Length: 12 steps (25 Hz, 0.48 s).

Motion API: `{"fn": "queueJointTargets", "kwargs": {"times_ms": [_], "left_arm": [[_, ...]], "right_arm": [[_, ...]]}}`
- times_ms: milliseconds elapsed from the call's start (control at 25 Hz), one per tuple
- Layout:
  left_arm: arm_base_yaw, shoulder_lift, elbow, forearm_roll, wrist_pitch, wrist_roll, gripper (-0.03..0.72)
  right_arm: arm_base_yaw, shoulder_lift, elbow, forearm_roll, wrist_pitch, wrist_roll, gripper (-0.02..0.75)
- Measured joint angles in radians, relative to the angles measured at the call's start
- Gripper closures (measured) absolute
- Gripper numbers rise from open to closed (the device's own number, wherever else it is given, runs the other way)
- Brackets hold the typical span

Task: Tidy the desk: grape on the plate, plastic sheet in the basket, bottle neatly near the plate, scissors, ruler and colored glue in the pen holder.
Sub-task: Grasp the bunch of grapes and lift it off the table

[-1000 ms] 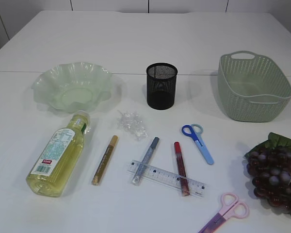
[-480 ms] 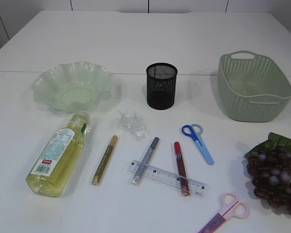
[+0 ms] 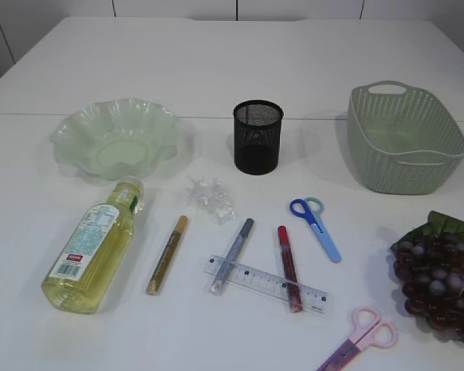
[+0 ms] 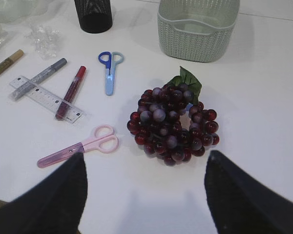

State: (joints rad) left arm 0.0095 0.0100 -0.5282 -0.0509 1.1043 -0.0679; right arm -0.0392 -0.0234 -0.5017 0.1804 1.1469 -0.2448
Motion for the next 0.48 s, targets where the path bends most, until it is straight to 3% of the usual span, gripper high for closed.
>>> {"fn": "queueJointTargets", "kwargs": {"times_ms": [360, 480], "left_arm": [[0.0, 0.0, 0.0, -0.005, 0.0, 0.0, 0.263], [0.0, 0.007, 0.0, -0.039, -0.009, 0.0, 0.267]], "right_arm": [[0.0, 0.0, 0.0, -0.014, 0.0, 0.027, 0.158], [0.0, 0.0, 0.0, -0.013, -0.014, 0.096, 0.192]]}}
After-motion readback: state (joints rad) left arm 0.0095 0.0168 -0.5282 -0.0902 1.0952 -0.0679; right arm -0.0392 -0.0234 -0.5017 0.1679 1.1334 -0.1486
